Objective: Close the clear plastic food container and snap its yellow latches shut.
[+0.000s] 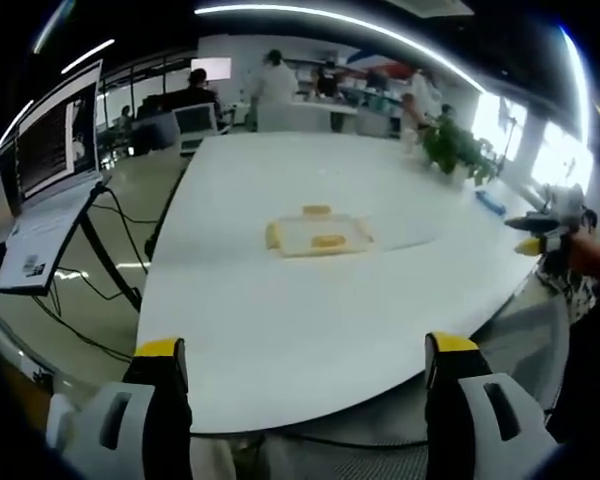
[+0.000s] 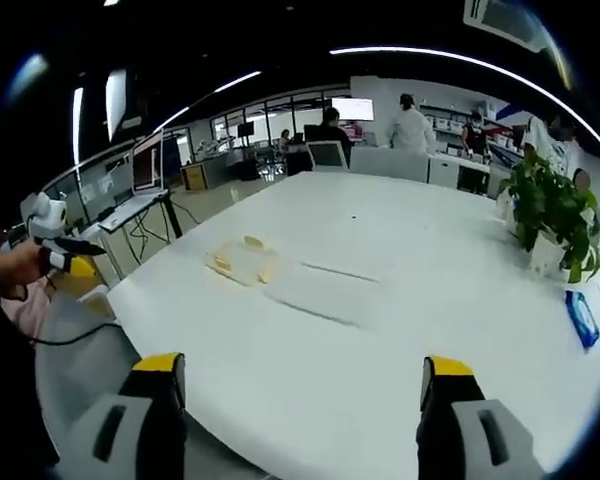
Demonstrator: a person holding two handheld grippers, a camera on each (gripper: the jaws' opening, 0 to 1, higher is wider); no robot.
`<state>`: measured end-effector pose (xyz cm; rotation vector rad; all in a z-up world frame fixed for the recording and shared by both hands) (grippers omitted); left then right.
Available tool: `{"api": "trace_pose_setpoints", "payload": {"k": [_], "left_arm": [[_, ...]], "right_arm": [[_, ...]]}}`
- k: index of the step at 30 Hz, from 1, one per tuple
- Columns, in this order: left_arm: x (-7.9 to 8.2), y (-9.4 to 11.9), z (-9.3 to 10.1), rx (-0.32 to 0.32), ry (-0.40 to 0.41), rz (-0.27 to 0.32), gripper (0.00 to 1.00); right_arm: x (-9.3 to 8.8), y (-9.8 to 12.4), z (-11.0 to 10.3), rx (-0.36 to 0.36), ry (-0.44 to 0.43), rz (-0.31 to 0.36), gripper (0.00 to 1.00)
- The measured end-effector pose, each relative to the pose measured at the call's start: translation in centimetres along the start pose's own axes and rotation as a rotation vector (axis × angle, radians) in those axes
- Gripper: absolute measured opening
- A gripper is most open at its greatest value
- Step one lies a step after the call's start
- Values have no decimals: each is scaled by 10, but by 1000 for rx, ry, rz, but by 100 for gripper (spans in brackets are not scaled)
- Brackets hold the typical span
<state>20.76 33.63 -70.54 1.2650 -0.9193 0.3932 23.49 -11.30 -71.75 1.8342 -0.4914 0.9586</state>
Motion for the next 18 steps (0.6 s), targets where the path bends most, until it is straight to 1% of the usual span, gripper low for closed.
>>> {"api": "trace_pose_setpoints", "payload": {"k": [3,5,10,14,18], "left_arm": [[0,0,2,-5,11,6,98],[0,0,3,-9,2,5,98],[0,0,3,-12,6,5,98],[0,-1,3,-20,1,4,98],[1,-2,3,-23,0,15,97]], "right_arm": [[-1,0,-1,6,11,-7,99],[-3,1,-2,6,19,-16,99],[-4,3,-3,9,9,-23,99],[-5,4,-5,11,21,-30,98],[-8,3,-9,15,11,-39,98]]}}
Point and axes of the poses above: the point that each gripper's makers call its tool centre point, and the gripper's own axes: y roughly backward along the fingers, z roughly to its right, x roughly out of its top, the point moved 7 cm from there along y, roughly backward along the fingers, and after that the axes turned 8 degrees about -y, right-handed, at the moved point
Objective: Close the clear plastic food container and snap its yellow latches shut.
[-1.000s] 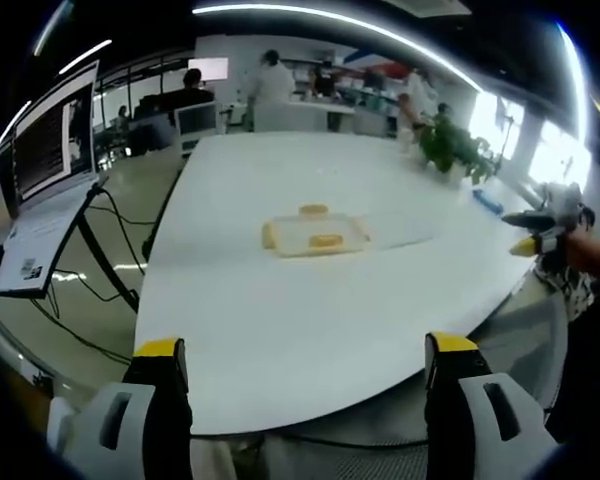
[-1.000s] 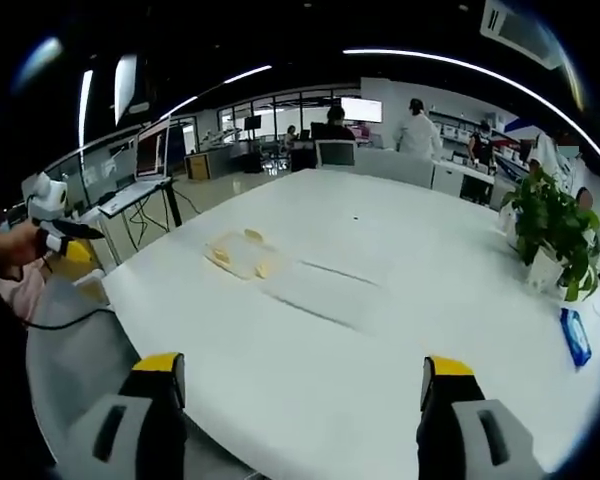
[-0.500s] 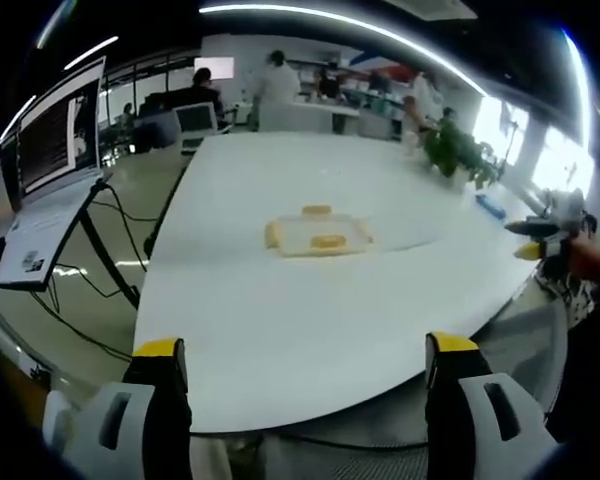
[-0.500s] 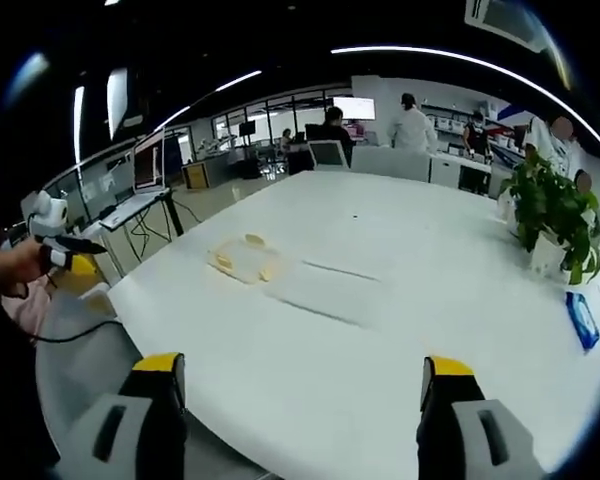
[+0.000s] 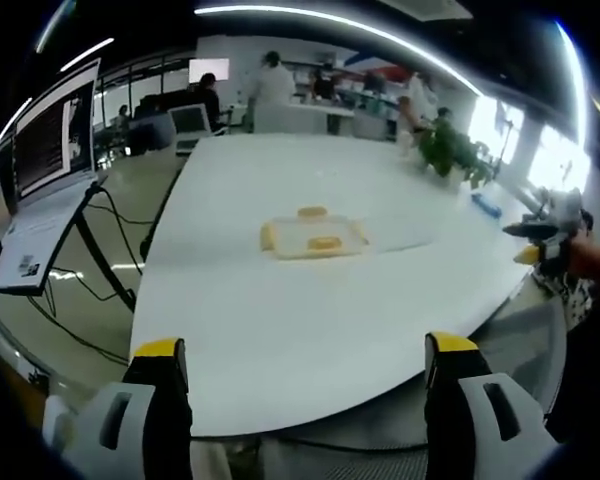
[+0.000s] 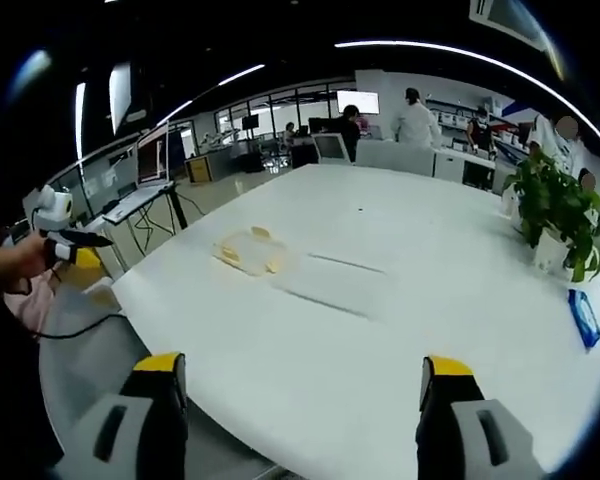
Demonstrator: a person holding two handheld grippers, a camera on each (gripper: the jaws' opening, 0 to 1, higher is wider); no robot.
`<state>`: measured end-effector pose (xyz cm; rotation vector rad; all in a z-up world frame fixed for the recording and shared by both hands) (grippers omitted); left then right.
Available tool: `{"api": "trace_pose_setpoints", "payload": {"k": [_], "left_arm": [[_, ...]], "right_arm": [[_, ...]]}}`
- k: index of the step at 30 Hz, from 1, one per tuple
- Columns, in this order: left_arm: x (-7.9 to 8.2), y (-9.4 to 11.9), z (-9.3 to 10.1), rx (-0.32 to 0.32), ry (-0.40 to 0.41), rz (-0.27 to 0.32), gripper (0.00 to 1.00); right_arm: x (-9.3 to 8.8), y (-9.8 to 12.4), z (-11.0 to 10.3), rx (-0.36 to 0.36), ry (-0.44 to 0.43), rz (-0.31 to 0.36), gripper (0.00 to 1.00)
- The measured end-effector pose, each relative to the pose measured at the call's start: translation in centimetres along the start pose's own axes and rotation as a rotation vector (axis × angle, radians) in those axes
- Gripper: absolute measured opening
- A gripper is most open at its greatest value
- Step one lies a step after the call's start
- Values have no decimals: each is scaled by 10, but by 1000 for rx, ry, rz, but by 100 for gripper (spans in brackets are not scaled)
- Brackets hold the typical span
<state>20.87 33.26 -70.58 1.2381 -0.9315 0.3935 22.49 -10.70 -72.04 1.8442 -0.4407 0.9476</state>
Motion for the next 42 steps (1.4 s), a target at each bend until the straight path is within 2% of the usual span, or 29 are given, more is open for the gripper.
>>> {"api": "trace_pose_setpoints", "payload": {"k": [12,14,23,33,38,40,42], "left_arm": [[-13,-9,-6,-19,30,-14,96],[-14,-12,-6,-23,11,-31,96],[-6,-18,-20,-34,-32,-15,93],[-10,-32,-32,-75,-36,-38,95],[-10,-39,-36,-100,-47,-47,95],[-10,-42,-38,-109,-57,-49,95],[-9,-44,-40,-121,-61,-54,96]], "right_arm": [[-3,-9,-12,10,27,-32,98],[-3,-12,-14,13,18,-30,98],[0,-25,-25,30,12,-44,94],[13,-45,-38,38,23,-68,91],[20,-54,-46,62,22,-54,91],[24,-58,-49,71,36,-40,88],[24,-62,-51,78,33,-57,87]]}}
Point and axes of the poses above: the point that each gripper's makers call its tool centre point, and the gripper's own axes: y roughly backward along the fingers, z roughly to its right, x roughly out of its top, the point moved 7 cm from there along y, roughly backward along the fingers, and after that the axes turned 8 degrees about -y, right-handed, at the moved point
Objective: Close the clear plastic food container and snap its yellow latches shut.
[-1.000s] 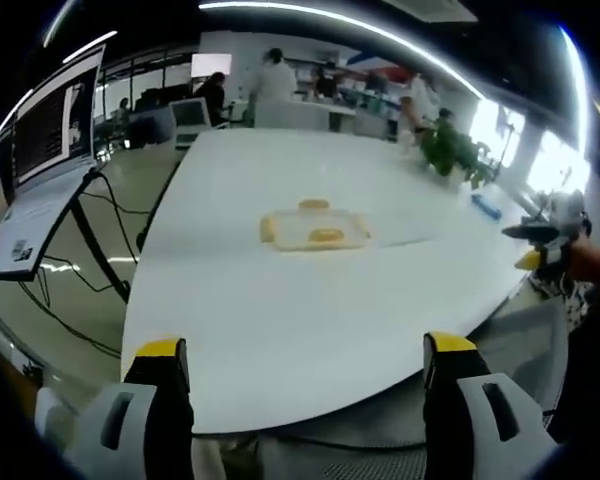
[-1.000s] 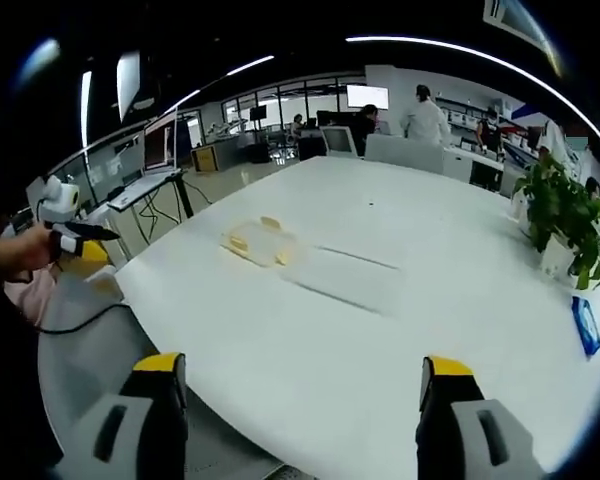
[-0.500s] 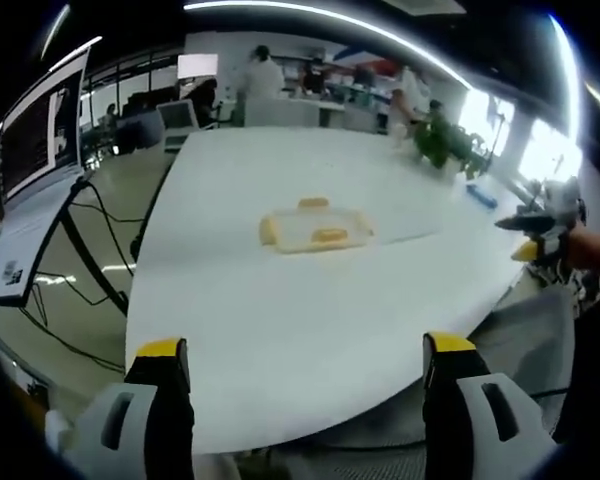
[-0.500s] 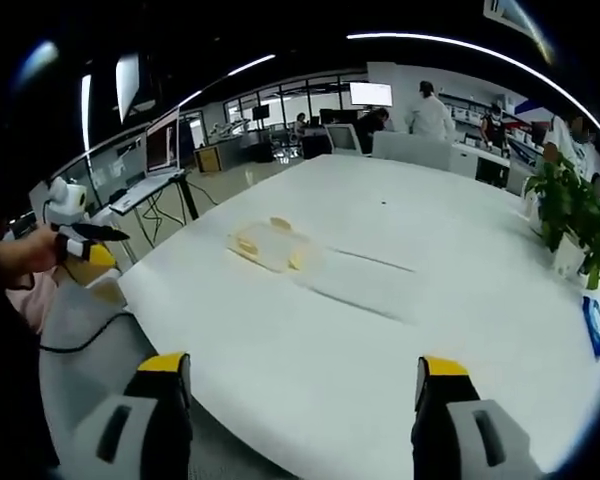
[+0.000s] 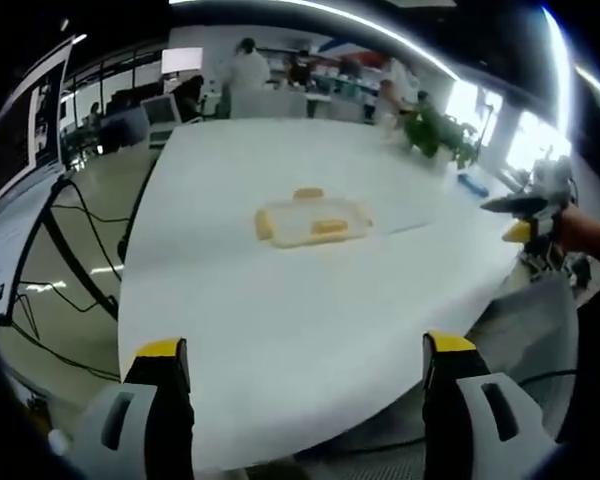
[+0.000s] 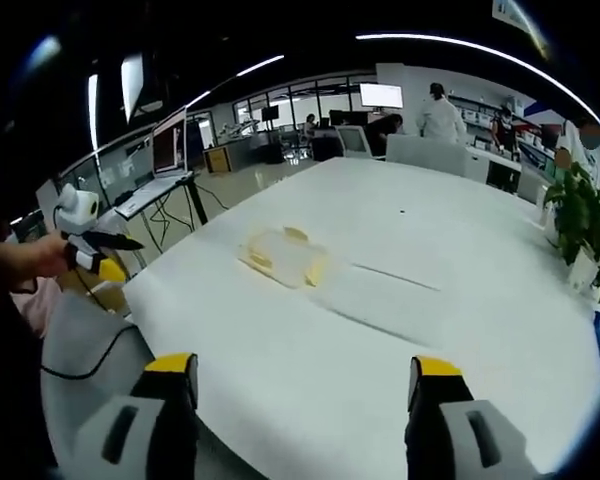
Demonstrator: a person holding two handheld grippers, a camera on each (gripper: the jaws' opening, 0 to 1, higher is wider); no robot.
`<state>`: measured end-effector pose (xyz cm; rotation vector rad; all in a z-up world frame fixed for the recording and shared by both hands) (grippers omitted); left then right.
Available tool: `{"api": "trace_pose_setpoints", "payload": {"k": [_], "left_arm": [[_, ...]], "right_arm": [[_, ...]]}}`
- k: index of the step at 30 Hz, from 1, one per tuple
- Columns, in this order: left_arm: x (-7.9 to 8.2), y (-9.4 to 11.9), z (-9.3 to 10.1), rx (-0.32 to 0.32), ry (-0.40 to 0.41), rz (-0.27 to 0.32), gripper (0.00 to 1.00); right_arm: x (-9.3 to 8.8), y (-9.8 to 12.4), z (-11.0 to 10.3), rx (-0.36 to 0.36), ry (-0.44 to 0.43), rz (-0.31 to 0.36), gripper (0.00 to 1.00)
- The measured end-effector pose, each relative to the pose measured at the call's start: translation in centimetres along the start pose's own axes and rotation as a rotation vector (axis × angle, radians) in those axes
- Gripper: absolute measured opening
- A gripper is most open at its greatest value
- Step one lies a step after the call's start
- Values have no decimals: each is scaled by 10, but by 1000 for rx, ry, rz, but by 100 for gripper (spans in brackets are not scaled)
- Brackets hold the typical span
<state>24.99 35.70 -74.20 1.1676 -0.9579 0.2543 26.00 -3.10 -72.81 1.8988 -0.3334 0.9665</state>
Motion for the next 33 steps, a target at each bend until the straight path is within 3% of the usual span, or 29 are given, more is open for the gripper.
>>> {"api": "trace_pose_setpoints", "payload": {"k": [11,13,19,33], "left_arm": [[1,-16,-16,-51,-30,-4,96],[0,-17,-19,-59,-33,1,96],[-5,-21,-28,-66,-66,-8,95],[-8,-29,-39,-74,-77,-5,95]], "right_arm": [[-1,-17,-8,-42,27,-61,86],[-2,-18,-9,-62,77,-89,86],[2,-23,-13,-75,98,-107,85],[19,-40,-17,-52,156,-145,84]]}}
Point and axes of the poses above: the point that each gripper's makers call its tool centre point, and the gripper's own axes: y roughly backward along the fingers, z roughly to its right, x roughly out of its top, the point moved 7 cm from there along y, roughly backward along the fingers, and after that the axes turned 8 degrees about -y, right-handed, at the moved point
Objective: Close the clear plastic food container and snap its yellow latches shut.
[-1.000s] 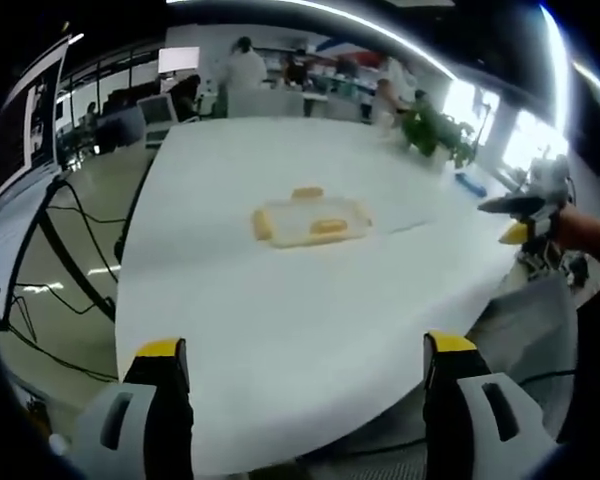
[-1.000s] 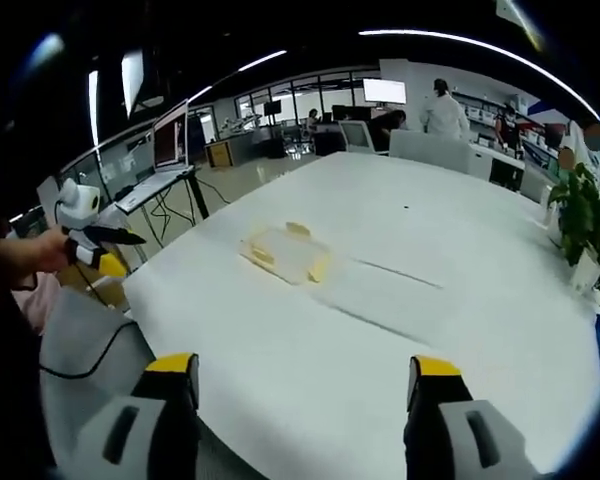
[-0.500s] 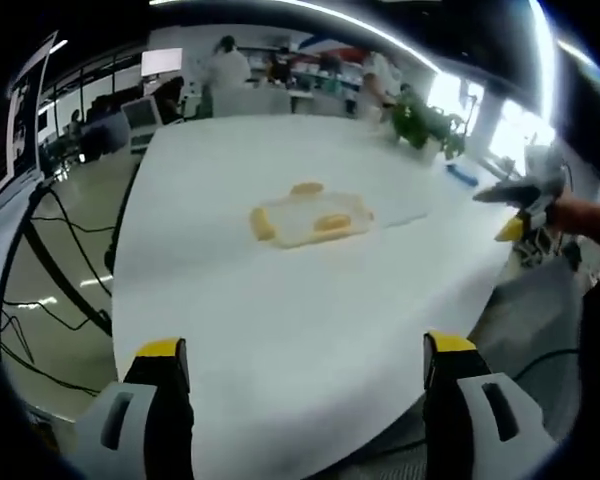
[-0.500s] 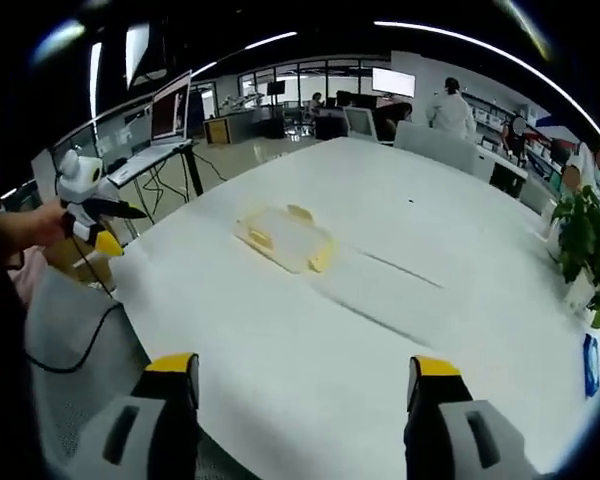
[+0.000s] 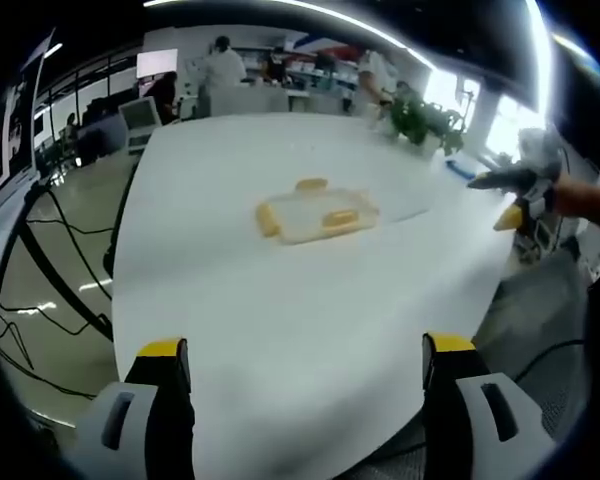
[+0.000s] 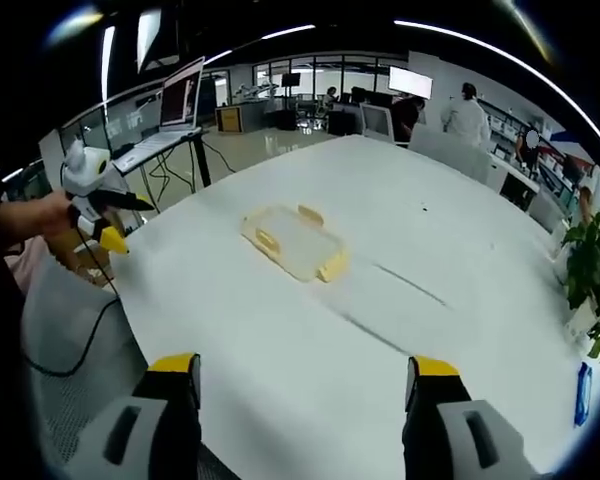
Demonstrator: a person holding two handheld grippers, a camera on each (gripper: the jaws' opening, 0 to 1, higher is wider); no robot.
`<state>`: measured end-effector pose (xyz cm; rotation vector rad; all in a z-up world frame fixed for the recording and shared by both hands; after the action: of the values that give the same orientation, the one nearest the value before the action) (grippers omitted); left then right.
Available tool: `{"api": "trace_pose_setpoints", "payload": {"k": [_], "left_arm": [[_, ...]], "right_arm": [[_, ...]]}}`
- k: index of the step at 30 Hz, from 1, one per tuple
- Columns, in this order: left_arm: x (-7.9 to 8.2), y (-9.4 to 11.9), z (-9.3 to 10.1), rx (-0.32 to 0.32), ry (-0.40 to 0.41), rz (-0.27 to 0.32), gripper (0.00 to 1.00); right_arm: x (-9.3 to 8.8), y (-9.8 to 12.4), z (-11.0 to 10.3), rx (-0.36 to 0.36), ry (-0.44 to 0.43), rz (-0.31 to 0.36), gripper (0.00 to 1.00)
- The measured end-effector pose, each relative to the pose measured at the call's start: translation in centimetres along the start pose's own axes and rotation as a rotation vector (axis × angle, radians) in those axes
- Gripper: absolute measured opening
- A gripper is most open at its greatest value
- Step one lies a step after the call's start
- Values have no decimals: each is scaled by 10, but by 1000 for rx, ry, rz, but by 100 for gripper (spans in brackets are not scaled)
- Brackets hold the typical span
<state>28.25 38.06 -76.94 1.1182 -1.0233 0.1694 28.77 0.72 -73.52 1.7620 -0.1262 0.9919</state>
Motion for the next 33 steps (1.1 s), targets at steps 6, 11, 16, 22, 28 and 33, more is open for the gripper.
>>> {"api": "trace_pose_setpoints", "payload": {"k": [6,11,16,22,28,33], "left_arm": [[2,-8,-5,-7,1,-5,94],[5,-19,-7,-15,-5,-8,95],[17,-35,-12,-48,-57,-33,93],[38,-47,-24,-61,-82,-20,94],[49,-59,-29,-84,-129,-28,93],[50,-62,-25,-93,-139,-33,93]], "right_arm": [[10,-5,8,-3,21,-3,84],[14,-17,14,6,41,-25,83],[20,-29,16,15,100,-67,81],[35,-35,14,44,96,-57,81],[42,-41,19,51,115,-70,81],[43,-45,18,63,93,-64,81]]}}
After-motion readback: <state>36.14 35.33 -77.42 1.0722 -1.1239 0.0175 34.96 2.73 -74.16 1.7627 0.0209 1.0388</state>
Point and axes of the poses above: the point that each gripper's makers call its tool centre point, and the gripper's own axes: y roughly backward along the fingers, z roughly to its right, x roughly out of its top, the point moved 7 cm from there along y, roughly backward along the fingers, and after that the axes turned 8 degrees about -y, right-handed, at the moved point
